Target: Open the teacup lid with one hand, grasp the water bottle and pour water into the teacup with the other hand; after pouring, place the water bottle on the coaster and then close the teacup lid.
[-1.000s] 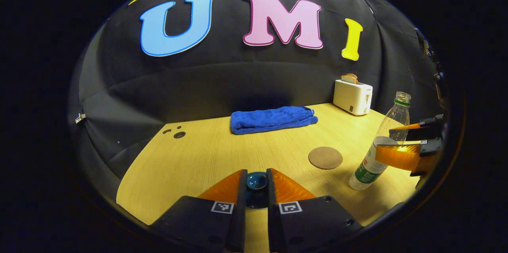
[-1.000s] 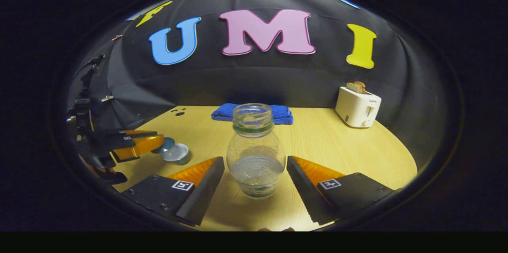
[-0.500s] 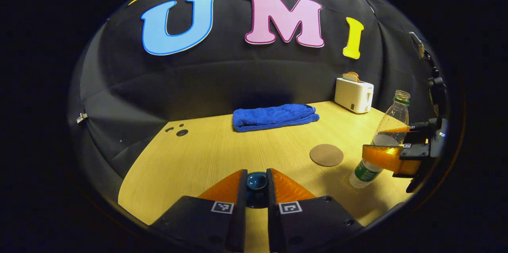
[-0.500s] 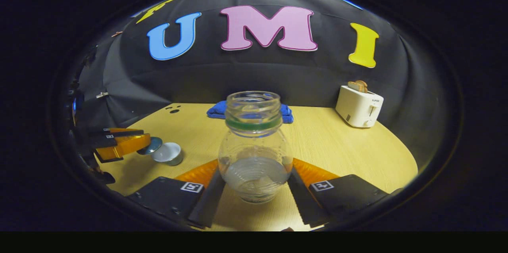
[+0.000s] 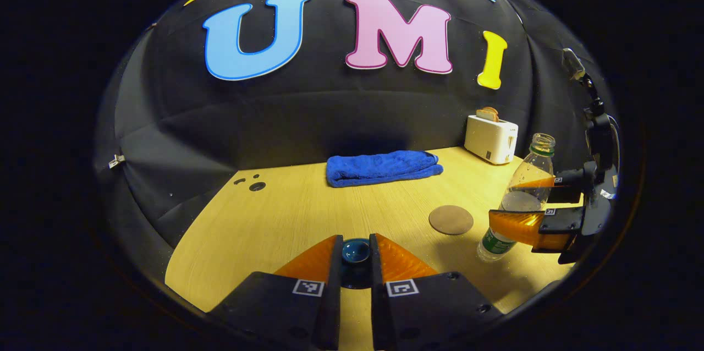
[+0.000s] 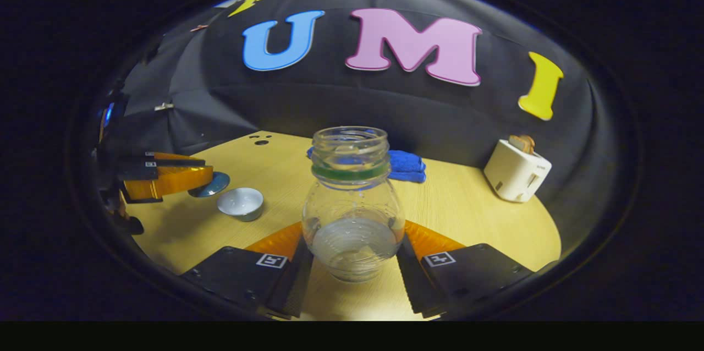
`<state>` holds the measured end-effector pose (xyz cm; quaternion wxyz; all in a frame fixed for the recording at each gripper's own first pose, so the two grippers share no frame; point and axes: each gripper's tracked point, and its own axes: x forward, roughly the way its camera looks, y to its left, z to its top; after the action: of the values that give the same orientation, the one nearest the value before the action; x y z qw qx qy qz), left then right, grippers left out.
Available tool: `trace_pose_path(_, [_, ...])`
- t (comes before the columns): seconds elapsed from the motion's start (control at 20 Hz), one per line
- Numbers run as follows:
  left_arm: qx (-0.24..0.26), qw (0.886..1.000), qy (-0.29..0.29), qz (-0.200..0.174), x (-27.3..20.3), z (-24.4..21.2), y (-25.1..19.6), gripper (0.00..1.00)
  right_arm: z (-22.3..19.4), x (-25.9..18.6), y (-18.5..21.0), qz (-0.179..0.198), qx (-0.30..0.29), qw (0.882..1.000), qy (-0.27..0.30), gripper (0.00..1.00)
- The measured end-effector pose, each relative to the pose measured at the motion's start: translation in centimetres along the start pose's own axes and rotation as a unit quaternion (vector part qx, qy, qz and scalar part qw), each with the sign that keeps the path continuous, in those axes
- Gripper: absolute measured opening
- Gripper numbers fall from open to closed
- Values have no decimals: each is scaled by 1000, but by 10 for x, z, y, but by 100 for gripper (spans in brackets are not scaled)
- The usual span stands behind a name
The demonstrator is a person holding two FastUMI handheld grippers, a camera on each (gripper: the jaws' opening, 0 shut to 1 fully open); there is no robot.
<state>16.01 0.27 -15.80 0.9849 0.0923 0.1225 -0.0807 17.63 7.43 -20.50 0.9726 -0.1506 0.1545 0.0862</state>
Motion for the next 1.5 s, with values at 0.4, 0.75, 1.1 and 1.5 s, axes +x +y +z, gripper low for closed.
trace_pose_path(0.4, [-71, 996, -25, 48, -50, -2, 36, 27, 50, 21, 0, -24, -213, 976, -44, 74])
trace_pose_path(0.75, [-121, 989, -23, 78, -79, -26, 75, 27, 48, 62, 33, -8, -349, 936, -49, 74])
trace_pose_path(1.1, [-143, 984, -16, 104, -93, -47, 116, 27, 20, 94, 58, 8, -456, 890, -20, 74])
trace_pose_path(1.5, [-135, 984, -12, 112, -100, -58, 136, 27, 9, 111, 63, 2, -540, 842, -7, 74])
